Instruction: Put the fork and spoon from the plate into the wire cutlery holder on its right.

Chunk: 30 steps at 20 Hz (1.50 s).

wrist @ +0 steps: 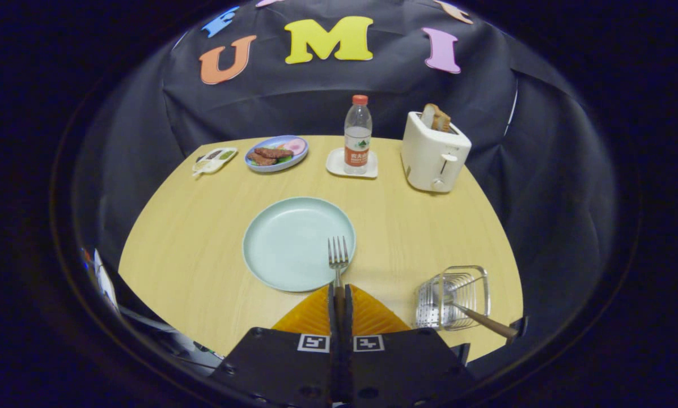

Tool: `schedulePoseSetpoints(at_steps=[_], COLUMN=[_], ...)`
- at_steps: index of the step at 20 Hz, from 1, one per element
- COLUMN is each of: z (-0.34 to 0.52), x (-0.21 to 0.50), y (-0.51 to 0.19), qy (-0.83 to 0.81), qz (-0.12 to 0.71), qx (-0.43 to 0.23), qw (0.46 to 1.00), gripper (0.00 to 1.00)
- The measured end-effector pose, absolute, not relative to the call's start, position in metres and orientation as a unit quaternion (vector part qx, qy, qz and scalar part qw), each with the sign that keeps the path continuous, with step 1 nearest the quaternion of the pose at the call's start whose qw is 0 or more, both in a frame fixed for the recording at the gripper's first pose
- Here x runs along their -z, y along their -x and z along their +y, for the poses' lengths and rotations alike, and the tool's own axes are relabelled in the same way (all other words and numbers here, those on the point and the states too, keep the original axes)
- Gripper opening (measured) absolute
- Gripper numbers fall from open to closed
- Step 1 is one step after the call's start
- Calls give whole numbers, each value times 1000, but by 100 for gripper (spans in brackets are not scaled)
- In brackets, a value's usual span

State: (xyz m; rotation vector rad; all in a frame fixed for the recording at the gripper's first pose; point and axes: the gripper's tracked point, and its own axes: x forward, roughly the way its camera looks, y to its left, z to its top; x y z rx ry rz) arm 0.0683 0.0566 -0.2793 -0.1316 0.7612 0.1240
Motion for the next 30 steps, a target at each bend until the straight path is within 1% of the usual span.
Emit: schedulePoseSetpoints(at_steps=[3,9,17,23,29,30], z=[32,-25,-76,-101,-97,-94], x=[271,269,254,263,266,265], y=[-58,-33,-6,-7,-18,-17], qy=[55,45,32,25,17,20], qz=[364,373,372,400,427,428], qx=[-80,-70,-68,-47,-39,-41], qw=[926,924,925,915,903,903], gripper=[1,1,1,1,1,3])
